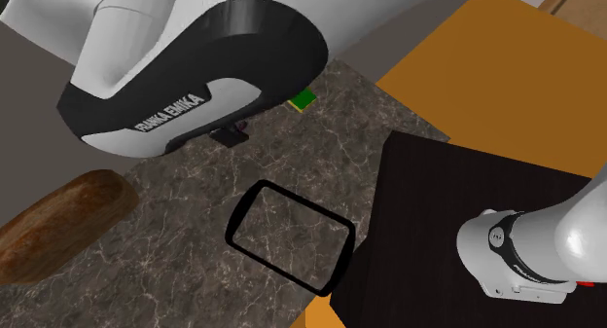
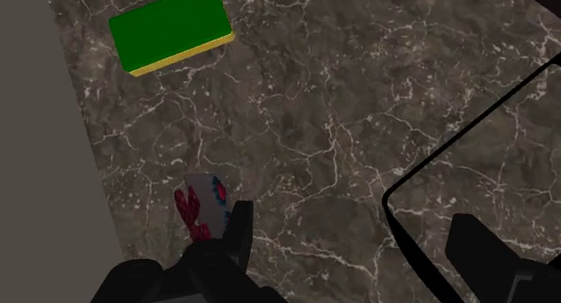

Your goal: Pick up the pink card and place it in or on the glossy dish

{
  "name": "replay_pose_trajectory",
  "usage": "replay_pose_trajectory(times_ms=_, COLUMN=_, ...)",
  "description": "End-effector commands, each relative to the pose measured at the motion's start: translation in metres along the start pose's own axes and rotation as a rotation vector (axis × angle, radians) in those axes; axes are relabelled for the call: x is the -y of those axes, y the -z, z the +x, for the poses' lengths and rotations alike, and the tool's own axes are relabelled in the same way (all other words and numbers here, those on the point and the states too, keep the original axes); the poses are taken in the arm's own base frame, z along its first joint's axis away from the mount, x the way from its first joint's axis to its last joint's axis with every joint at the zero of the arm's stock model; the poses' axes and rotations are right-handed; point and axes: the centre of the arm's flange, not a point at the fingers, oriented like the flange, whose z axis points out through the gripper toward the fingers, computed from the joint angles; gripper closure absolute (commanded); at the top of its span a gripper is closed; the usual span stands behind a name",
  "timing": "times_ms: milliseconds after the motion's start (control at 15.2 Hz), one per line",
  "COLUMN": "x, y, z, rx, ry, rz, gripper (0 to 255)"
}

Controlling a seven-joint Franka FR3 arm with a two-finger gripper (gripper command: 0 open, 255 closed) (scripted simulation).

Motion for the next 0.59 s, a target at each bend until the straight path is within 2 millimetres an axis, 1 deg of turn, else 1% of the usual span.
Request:
replay_pose_trajectory(times_ms=0, x=-0.01, y=-0.013, z=0.023, rx=0.021, ry=0.031, rz=-0.013, gripper=0)
replay_pose_trajectory(times_ms=528, x=-0.044, y=-0.071, z=0.112, rx=0.104, ry=0.15, rz=-0.066, gripper=0)
